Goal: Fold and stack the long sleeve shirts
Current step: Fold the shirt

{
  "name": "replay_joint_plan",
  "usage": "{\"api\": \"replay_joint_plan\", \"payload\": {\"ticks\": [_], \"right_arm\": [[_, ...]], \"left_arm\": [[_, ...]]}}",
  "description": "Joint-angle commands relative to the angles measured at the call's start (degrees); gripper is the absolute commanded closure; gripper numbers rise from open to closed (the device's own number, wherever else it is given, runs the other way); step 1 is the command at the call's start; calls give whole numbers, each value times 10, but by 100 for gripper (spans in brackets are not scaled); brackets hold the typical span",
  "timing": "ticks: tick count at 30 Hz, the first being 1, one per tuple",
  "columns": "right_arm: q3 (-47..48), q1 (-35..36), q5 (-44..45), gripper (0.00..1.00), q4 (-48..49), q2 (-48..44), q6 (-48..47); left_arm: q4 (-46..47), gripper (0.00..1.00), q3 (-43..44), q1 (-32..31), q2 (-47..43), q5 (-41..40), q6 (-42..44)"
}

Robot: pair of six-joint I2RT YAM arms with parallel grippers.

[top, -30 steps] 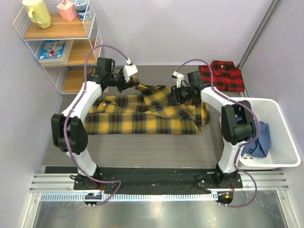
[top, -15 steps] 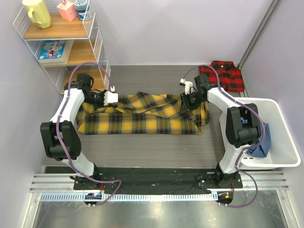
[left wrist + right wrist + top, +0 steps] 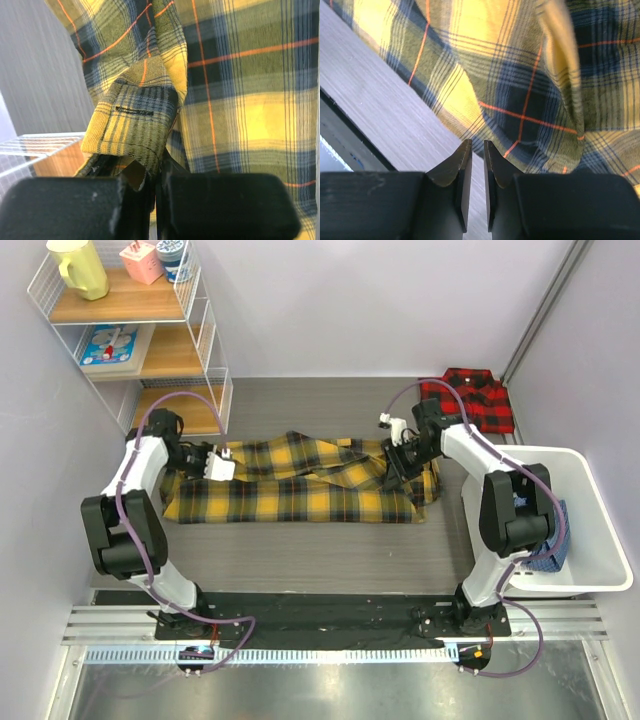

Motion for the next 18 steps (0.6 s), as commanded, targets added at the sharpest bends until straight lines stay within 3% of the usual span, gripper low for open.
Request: {"api": "replay_joint_plan", "payload": {"ticks": [1,3,6,7,8,9,13,18], "right_arm": [[23,2,-4,80,-25,-34,-17],[30,2,-4,80,-29,-34,-17],[43,2,-8,80,-32,-36,-12],[44,2,-8,80,-32,-36,-10],[50,2,-11,80,-31,-38,-7],[53,1,-11,80,-29,-36,-4],[75,2,-10,77,-6,-28,12],[135,2,-14,70,48,19,63]], "left_arm": [[-16,99,10,17,17,-11,100],[-27,90,0,20,21,-27,119],[-15,86,-15,36,22,-45,121],[-14,82,-14,49,26,-46,112],[-14,67,-12,53,27,-48,103],[-14,64,-6,57,25,-47,92],[4,60,25,79,10,-17,-31],[-62,53,67,78,-10,25,-97]]}}
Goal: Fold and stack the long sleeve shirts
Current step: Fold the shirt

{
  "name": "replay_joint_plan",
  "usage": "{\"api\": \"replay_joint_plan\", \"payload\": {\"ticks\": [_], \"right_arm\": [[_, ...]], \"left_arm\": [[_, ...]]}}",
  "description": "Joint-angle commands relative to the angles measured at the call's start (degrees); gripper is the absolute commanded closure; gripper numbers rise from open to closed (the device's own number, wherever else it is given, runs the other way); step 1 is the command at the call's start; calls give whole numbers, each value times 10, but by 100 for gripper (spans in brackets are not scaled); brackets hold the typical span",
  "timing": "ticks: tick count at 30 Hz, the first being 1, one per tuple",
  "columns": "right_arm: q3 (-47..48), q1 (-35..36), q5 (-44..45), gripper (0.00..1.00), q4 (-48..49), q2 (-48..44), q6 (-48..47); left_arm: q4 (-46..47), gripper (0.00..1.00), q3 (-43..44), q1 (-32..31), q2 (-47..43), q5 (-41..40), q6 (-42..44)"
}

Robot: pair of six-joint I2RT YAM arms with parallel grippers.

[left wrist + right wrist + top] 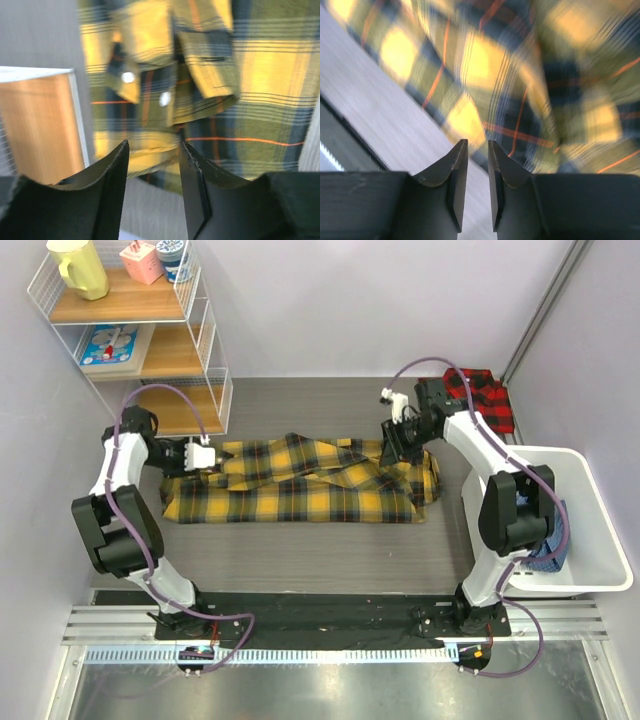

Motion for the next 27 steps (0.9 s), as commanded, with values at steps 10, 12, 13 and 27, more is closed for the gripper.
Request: {"api": "replay_joint_plan", "payload": {"ticks": [10,12,13,27], "right_arm": [[100,65,36,65,101,109,66],[100,70,50,66,103,126,65],[97,71,57,66,101,134,64],[82,70,69,62,50,108,-3]], "left_arm": [[50,60,46,-125,-4,-50,-370],[58,61,46,-155,12,-80,-394],[49,63,46,-161,35,-100,-387],[23,67,12,-132,59,-173,-350]]}}
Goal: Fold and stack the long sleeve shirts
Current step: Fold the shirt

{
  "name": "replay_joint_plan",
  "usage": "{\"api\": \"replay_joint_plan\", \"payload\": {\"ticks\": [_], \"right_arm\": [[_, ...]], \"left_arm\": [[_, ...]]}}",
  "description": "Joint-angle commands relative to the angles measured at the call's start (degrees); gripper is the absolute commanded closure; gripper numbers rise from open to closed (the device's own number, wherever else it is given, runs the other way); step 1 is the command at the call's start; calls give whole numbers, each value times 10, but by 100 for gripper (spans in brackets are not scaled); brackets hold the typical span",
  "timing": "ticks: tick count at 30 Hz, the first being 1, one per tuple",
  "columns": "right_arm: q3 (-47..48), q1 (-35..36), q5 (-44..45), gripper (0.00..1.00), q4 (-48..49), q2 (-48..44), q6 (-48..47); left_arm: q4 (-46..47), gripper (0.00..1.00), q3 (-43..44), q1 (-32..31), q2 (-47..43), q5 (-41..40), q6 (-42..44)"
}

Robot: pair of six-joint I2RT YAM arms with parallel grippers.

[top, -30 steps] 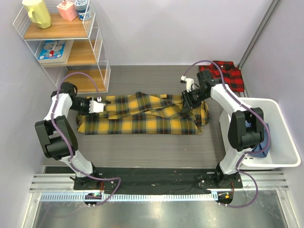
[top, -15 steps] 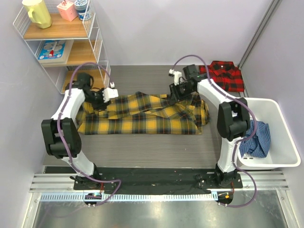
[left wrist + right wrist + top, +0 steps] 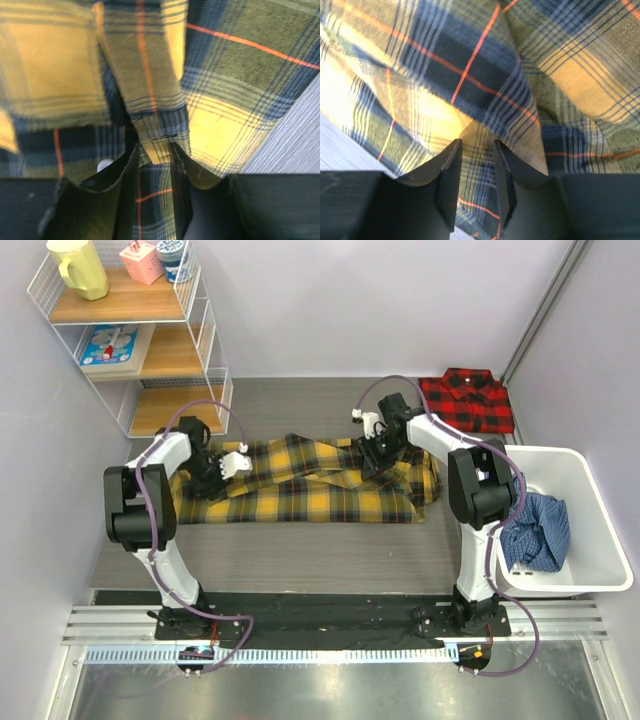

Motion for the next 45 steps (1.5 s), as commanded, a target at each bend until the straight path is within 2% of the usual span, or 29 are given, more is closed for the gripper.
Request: {"api": "replay_joint_plan", "payload": {"ticks": [1,3,4,6,10,11,12,17,22,26,29,30,32,33,35,36,37,40,45], "right_arm": [[27,0,-8,60,-24,-70,-46],[28,0,0,55,-28,-89,-70],[26,0,13,53,-29,-103,-88],[29,0,30,48,-35,-108,-110],[33,-1,60,43,-31,-95,-123],[37,0,65,43,-30,-90,-125],[47,0,71,38,-32,-84,-125],[65,1,94,31,-44,-50,-143],[54,5,109,30,-55,-44,-167],[42,7,118,37,-46,-37,-179],[41,7,131,46,-36,-32,-180],[41,7,135,54,-35,-32,-179],[41,7,134,61,-33,-34,-180],[40,7,133,67,-36,-36,-180],[40,7,133,74,-38,-44,-183],[40,7,134,77,-39,-46,-184],[40,7,135,80,-40,-54,-186],[40,7,134,83,-44,-67,-184],[40,9,111,82,-66,-103,-187]], "left_arm": [[-19,63,57,9,-41,56,-44],[-42,59,77,9,-70,92,-62],[-51,53,81,9,-80,122,-67],[-61,50,83,-3,-97,127,-88],[-35,46,50,-20,-112,79,-106],[-16,46,30,-41,-114,72,-109],[-6,45,23,-45,-117,69,-111],[31,44,-5,-68,-99,19,-123],[68,42,-32,-75,-73,-26,-109],[78,44,-41,-76,-55,-62,-97],[79,57,-34,-77,-45,-88,-93],[77,65,-31,-76,-44,-92,-92],[68,74,-16,-76,-45,-98,-92],[61,83,-10,-76,-46,-99,-93],[40,92,13,-76,-48,-96,-93],[34,100,20,-75,-56,-96,-93],[30,100,26,-72,-61,-95,-92],[12,100,43,-66,-80,-95,-81],[-26,100,68,-52,-107,-89,-48]]}}
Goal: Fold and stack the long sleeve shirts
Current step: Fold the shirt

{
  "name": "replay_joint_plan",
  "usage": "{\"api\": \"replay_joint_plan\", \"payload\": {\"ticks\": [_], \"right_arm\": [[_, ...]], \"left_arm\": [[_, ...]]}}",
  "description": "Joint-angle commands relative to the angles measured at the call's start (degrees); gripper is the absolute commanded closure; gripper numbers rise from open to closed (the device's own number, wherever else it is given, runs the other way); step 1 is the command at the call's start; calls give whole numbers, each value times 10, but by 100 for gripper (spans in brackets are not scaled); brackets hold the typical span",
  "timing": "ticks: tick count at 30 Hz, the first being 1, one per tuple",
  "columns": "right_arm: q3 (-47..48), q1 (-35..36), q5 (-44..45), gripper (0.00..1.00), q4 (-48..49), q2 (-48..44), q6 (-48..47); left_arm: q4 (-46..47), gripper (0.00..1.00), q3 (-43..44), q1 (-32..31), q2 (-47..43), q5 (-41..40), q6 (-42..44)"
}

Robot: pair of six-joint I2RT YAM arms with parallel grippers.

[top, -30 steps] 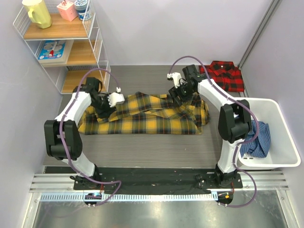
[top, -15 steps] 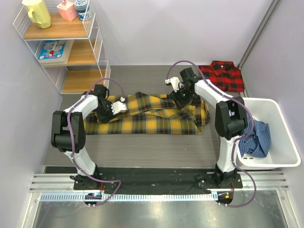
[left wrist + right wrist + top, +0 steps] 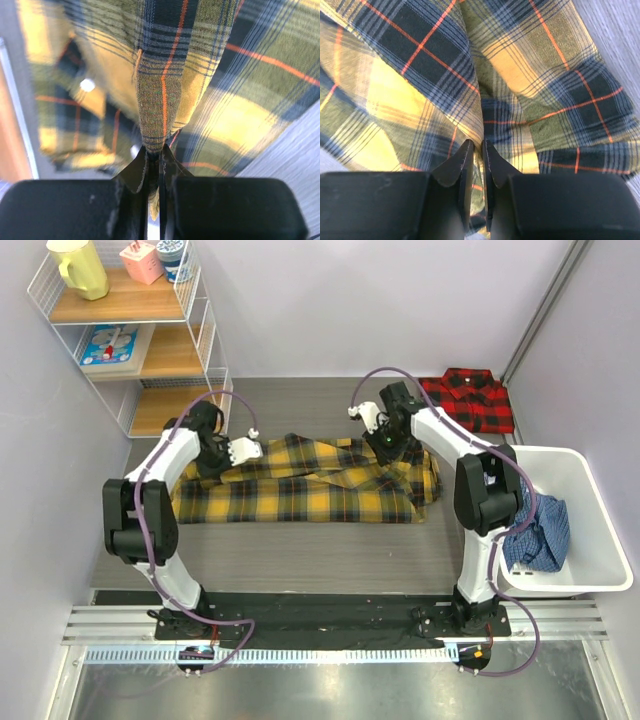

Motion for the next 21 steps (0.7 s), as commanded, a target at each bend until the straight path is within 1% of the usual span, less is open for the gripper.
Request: {"api": "replay_joint_plan", "payload": {"ticks": [1,6,7,9,12,13,14,17,18,19,20,21], "right_arm": [[-2,4,-19,80,-20,-69,-12],[-40,12,-37,77,-40,-104,-43],[-48,13,-40,75,-42,-109,-46],[-76,18,-48,71,-48,-112,-60],[-89,25,-55,69,-60,-109,-62],[-86,27,-60,66,-62,-105,-57],[-78,27,-64,65,-68,-103,-52],[-61,27,-77,61,-71,-103,-19],[-58,27,-81,60,-71,-103,-11],[-58,27,-86,58,-71,-103,-3],[-62,29,-87,58,-68,-100,10],[-65,30,-86,58,-65,-98,14]], "left_arm": [[-51,100,29,19,-59,2,47],[-66,100,4,38,-84,11,80],[-64,100,-10,38,-86,12,87],[-50,100,-31,59,-93,1,108],[-10,98,-87,66,-88,-15,136],[0,93,-97,67,-84,-26,136],[13,78,-109,69,-79,-29,138],[13,53,-93,78,-63,-19,109],[1,50,-83,80,-59,-13,87],[-11,39,-69,80,-58,-7,79],[-21,34,-58,80,-59,14,68],[-33,33,-34,80,-59,27,41]]}}
